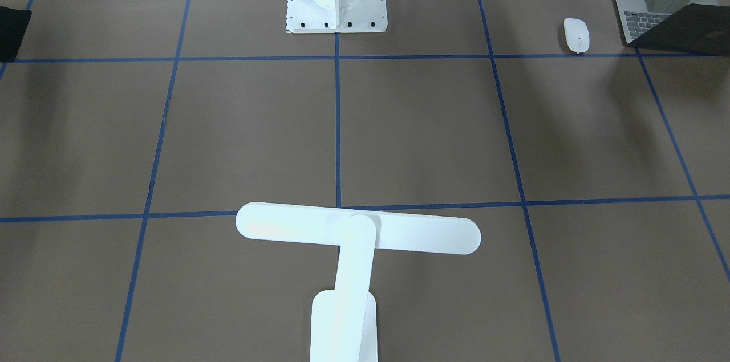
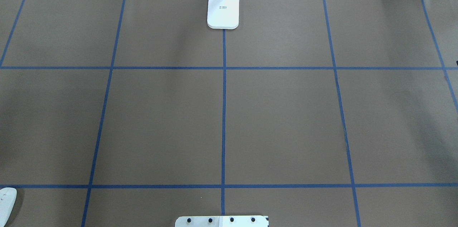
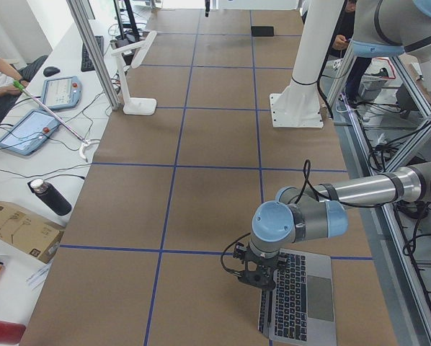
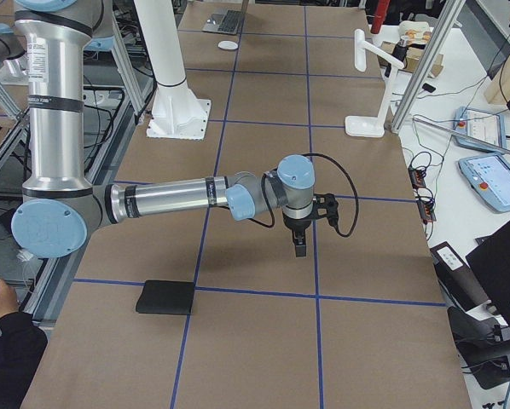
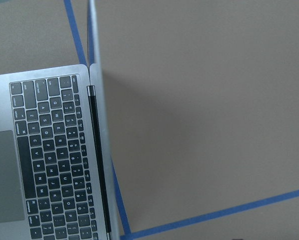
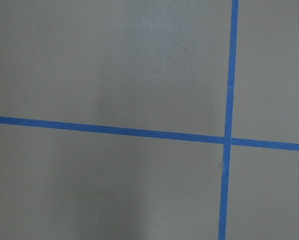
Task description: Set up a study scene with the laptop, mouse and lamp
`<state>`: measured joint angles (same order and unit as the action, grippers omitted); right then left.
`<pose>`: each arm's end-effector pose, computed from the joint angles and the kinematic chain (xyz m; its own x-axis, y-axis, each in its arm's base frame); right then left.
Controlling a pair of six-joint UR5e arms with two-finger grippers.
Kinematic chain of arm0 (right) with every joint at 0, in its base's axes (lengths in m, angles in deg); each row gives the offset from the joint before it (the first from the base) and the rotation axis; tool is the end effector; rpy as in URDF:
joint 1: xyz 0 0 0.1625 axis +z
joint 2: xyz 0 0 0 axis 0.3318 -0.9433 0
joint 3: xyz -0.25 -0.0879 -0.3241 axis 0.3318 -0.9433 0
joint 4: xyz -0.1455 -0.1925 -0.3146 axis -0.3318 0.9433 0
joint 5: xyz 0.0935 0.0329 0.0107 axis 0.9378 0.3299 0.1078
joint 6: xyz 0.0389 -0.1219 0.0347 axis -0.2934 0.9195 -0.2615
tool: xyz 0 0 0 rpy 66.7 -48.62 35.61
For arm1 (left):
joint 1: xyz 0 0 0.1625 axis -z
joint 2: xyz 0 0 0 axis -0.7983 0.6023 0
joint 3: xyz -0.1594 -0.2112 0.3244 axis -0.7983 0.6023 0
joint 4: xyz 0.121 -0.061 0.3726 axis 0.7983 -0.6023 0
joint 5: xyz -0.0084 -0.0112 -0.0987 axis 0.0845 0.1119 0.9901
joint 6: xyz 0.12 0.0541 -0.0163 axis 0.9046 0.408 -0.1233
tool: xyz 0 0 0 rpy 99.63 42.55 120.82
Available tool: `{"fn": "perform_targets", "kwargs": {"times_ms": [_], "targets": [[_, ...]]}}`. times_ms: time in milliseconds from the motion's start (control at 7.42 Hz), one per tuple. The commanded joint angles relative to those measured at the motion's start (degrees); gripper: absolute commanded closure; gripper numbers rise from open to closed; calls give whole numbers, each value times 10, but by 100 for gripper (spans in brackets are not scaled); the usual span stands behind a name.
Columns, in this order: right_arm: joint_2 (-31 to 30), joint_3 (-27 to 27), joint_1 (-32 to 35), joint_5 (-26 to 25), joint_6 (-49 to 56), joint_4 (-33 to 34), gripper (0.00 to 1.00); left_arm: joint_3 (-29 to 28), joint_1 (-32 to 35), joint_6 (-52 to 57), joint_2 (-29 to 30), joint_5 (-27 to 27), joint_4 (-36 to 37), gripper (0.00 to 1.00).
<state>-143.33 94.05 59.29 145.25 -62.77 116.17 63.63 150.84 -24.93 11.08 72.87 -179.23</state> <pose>-0.0471 -0.4800 0.5877 0.7291 -0.0827 0.6794 -0.0357 0.9867 0.1584 -0.0749 -0.2460 0.7143 0.1822 -0.9670 -0.1784 0.6834 0.2549 -0.6841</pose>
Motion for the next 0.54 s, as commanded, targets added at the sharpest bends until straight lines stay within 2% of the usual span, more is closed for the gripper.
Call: {"fn": "perform_targets", "kwargs": {"times_ms": [0,135,270,404], "targets": [[0,13,0,0,-29,0,0,-12,-1,3,-11,-4,-15,19],[-2,13,0,0,-29,0,0,-13,-1,-2,-5,-1,-14,40],[-2,12,0,-1,-29,0,0,-13,-1,0,-5,1,-14,99],[-2,13,0,0,-29,0,0,-13,-1,3,-4,3,-13,100]]}}
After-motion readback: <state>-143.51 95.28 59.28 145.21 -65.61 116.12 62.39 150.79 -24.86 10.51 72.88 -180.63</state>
